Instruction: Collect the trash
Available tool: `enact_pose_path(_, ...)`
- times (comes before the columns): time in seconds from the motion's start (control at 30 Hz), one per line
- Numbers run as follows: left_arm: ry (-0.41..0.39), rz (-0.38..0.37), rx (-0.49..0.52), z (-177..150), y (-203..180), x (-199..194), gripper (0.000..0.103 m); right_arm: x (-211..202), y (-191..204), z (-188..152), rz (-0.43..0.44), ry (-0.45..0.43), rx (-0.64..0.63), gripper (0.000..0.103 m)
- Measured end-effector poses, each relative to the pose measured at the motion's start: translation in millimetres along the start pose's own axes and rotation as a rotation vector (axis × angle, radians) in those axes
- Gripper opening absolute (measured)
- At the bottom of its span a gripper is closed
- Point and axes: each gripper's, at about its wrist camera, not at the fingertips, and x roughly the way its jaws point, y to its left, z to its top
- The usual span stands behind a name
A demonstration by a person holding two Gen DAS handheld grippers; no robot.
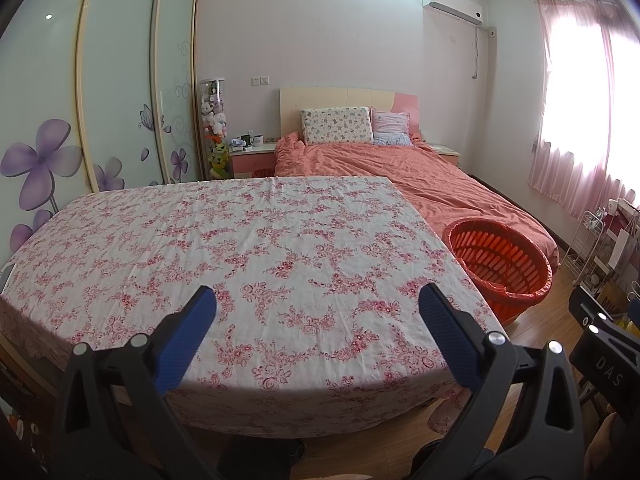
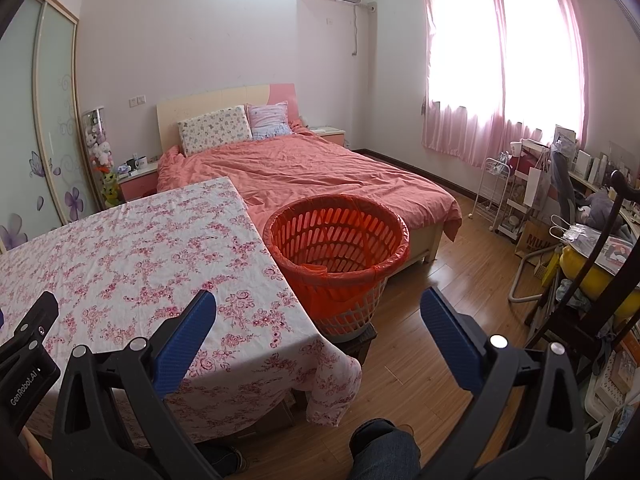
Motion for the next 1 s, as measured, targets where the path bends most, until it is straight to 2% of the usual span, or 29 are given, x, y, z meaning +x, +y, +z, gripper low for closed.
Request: enact_pose_path(1.0,0.0,0.006,0.003,-2.3,3.7,1.4,0.099,1.6,-1.4,-0.8,0.0,0.004,0.0,0.101)
